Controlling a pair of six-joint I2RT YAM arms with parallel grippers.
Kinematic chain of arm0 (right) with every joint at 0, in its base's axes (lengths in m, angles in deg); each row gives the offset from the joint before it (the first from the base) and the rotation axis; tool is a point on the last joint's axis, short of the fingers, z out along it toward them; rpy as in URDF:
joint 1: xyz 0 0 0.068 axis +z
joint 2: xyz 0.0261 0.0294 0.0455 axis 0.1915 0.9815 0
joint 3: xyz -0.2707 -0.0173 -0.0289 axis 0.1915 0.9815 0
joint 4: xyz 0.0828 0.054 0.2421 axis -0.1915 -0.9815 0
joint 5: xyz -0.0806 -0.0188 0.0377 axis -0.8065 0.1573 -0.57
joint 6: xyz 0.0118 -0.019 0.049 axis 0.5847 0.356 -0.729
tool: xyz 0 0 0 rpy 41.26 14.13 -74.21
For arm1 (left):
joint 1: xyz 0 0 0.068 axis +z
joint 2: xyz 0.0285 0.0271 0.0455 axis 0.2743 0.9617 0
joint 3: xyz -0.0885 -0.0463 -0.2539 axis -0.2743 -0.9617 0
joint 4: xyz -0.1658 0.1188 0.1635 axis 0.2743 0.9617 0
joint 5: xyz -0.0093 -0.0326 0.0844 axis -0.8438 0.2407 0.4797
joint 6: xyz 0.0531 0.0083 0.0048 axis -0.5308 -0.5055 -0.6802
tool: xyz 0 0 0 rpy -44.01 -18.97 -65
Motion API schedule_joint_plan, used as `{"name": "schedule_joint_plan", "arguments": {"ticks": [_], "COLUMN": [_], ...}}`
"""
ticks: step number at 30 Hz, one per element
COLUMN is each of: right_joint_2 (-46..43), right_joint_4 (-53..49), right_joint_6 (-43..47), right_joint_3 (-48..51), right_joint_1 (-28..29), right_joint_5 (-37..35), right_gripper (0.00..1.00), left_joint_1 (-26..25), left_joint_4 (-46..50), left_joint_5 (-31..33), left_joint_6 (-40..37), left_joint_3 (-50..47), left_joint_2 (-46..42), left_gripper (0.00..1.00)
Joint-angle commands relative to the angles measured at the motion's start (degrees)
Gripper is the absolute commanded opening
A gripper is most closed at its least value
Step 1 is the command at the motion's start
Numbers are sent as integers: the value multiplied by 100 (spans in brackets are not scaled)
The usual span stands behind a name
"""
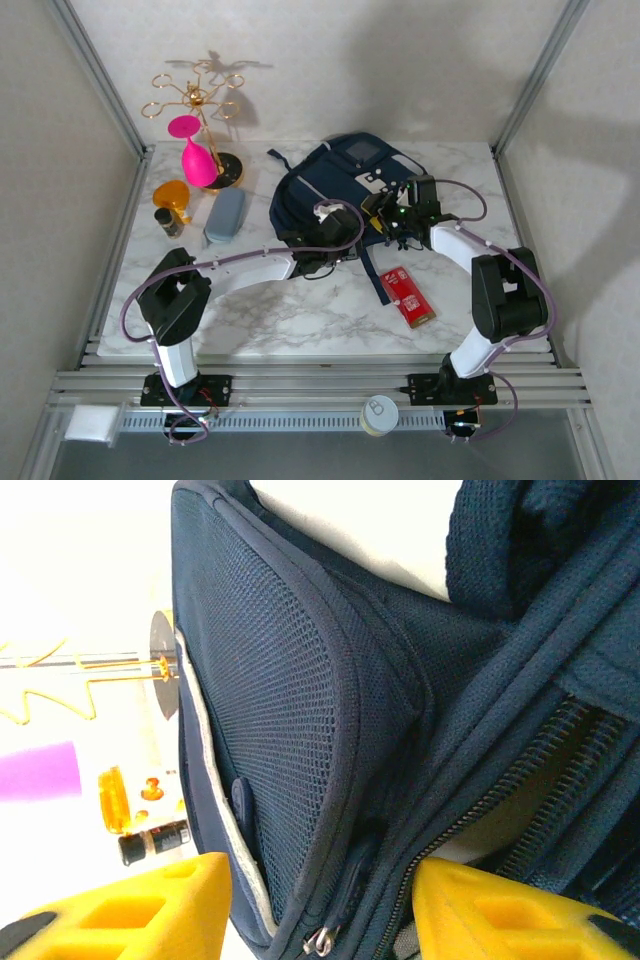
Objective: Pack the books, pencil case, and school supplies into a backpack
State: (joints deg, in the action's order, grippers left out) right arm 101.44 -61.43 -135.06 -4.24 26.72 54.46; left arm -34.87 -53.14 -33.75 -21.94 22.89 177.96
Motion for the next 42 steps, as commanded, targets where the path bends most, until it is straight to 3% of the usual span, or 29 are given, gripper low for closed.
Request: {"name": "schedule_joint_plan", "arguments": {"ticks": [1,8,14,20,29,32,36,42], "right_joint_2": [-78,483,542,877,-19,-67,-42,-22], "right_joint_4": [116,393,-166,371,1035,1003,1162,1418], "right_joint_6": [-34,-232,84,-75,-935,-1066,-1230,-1445], "right_joint_3": [-312,-343,-522,-866,-608,-649,-607,-436], "right_joint_1": [185,430,640,657,576,537,535,546], "right_joint_5": [-129,-218,-1281,-741,-161,-19,90,143], "right_gripper": [52,55,66,52,1,0,0,0], "left_joint_1": [59,69,84,121,227,236,227,201], "left_joint_4": [-73,-170,-125,-194,363,842,635,1091], "left_joint_5": [143,187,321,265,380,645,446,442], "left_joint_6": [89,212,225,266,-86,-226,-411,-410], "left_joint_3": [-130,-221,-341,-421,69,472,612,1209], "left_joint_2": [-116,-150,-242,-283,-305,-219,-162,365], "left_gripper": [37,40,43,44,51,52,52,47]}}
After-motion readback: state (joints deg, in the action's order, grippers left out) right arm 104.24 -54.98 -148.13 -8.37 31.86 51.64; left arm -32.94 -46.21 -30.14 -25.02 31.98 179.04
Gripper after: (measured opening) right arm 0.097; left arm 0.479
